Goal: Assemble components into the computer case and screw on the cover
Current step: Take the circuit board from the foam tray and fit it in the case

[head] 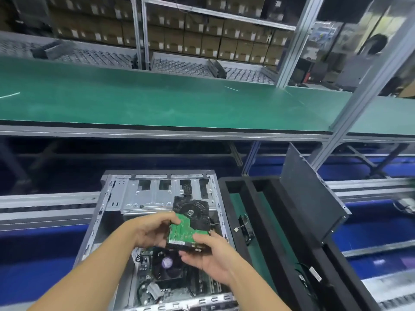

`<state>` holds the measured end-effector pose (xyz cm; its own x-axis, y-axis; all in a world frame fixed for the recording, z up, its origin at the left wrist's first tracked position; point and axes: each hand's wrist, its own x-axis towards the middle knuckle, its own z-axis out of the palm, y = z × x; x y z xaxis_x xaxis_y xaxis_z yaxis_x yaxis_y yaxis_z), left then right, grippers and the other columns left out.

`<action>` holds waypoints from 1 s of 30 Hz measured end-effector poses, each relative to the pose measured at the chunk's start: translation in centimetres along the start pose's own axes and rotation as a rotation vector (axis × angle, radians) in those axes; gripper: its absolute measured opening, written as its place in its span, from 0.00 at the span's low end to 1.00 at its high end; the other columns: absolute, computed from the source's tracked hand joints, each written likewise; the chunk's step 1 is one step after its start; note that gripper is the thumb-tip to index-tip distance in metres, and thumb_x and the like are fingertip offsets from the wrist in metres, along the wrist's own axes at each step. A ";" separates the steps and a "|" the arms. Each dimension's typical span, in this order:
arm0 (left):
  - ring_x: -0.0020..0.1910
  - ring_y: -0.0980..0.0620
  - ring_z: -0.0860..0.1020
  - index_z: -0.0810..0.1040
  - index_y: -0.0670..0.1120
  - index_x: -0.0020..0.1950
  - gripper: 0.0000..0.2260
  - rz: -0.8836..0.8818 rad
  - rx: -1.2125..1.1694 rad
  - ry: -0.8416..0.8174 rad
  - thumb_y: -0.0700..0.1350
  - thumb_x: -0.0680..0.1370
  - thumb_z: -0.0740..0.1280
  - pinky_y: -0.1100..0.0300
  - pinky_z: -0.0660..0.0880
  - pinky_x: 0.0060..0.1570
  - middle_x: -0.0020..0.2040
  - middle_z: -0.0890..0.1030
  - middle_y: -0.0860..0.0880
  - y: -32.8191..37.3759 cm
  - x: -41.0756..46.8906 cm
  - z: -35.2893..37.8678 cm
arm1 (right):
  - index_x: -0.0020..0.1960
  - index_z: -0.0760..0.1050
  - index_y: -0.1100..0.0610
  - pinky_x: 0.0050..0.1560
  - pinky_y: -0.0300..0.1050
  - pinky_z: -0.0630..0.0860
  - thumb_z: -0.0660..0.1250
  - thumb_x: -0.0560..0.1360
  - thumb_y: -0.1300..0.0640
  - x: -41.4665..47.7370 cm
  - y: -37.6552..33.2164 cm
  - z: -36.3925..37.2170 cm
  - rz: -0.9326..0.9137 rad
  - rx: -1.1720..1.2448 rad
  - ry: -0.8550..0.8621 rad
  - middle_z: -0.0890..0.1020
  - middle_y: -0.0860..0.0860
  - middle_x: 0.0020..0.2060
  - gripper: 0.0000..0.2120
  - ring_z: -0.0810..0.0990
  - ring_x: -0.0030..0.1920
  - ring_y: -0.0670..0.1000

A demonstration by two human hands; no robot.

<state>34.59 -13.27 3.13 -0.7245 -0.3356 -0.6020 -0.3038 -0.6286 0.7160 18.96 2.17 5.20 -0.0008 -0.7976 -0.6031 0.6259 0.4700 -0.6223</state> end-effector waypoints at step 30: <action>0.45 0.44 0.83 0.76 0.39 0.58 0.22 0.159 -0.049 0.130 0.44 0.67 0.75 0.52 0.80 0.43 0.50 0.84 0.40 -6.2 3.8 2.0 | 0.67 0.63 0.51 0.28 0.45 0.78 0.65 0.76 0.63 1.9 3.5 -1.8 0.061 -0.191 0.331 0.74 0.63 0.65 0.22 0.87 0.39 0.61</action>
<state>32.49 -9.26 -2.87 -0.6741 -0.5191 -0.5254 -0.1591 -0.5926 0.7896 19.79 2.98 0.98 -0.2399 -0.6155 -0.7507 0.4759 0.5995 -0.6436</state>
